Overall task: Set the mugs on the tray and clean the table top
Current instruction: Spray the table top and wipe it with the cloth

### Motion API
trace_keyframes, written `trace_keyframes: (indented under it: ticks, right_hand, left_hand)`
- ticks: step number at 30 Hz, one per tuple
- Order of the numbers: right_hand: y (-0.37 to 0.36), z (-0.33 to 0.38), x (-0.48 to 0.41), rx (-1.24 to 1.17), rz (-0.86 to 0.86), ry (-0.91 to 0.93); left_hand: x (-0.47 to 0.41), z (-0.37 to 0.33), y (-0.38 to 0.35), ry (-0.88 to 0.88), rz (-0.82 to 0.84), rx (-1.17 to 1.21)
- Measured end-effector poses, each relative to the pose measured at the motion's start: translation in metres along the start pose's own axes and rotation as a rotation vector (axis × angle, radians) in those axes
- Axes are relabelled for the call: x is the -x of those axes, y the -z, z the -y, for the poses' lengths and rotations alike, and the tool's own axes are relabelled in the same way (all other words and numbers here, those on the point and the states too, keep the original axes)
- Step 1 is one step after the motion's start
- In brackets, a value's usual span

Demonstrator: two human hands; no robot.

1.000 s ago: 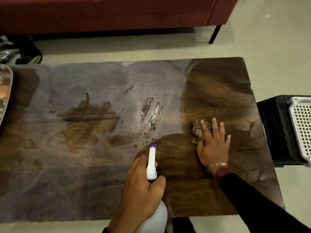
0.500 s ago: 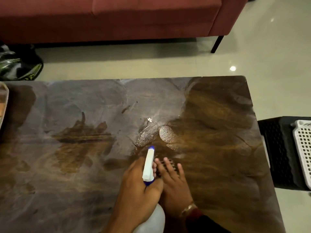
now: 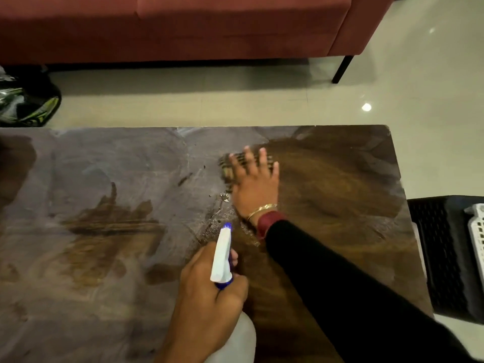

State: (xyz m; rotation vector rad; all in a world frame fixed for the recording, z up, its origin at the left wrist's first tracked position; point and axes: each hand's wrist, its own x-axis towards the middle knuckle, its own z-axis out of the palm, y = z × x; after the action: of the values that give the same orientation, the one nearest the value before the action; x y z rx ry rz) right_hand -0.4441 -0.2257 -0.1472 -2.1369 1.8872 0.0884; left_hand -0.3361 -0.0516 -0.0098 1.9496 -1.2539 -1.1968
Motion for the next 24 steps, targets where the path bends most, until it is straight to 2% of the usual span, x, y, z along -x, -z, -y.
trace_keyframes:
  ticks: [3,6,9,12,14,16,19,24]
  right_hand:
    - [-0.025,0.035,0.066,-0.023,0.066,0.29]
    - [-0.032,0.005,0.111,-0.056,0.06,0.302]
    - [-0.019,-0.067,0.106,-0.049,-0.018,0.049]
    - [0.01,-0.14,0.047,-0.057,-0.105,-0.318]
    - [0.031,-0.16,-0.007,-0.108,-0.128,-0.461]
    - [0.04,-0.148,-0.054,-0.111,-0.106,-0.51]
    - [0.044,-0.098,-0.098,-0.086,-0.072,-0.412]
    - [0.01,0.038,-0.082,0.018,-0.019,0.005]
  left_hand:
    - [-0.011,-0.017,0.006,0.011,0.03,-0.003]
    - [-0.03,-0.032,0.008,0.019,0.075,-0.044]
    - [-0.05,-0.045,0.008,-0.014,0.123,-0.068]
    - [-0.069,-0.055,0.008,-0.048,0.122,-0.051]
    - [-0.08,-0.057,0.008,-0.079,0.123,-0.039]
    - [-0.084,-0.055,0.01,-0.104,0.135,-0.059]
    - [-0.082,-0.051,0.015,-0.116,0.108,-0.074]
    - [-0.087,-0.05,0.031,-0.113,0.086,-0.093]
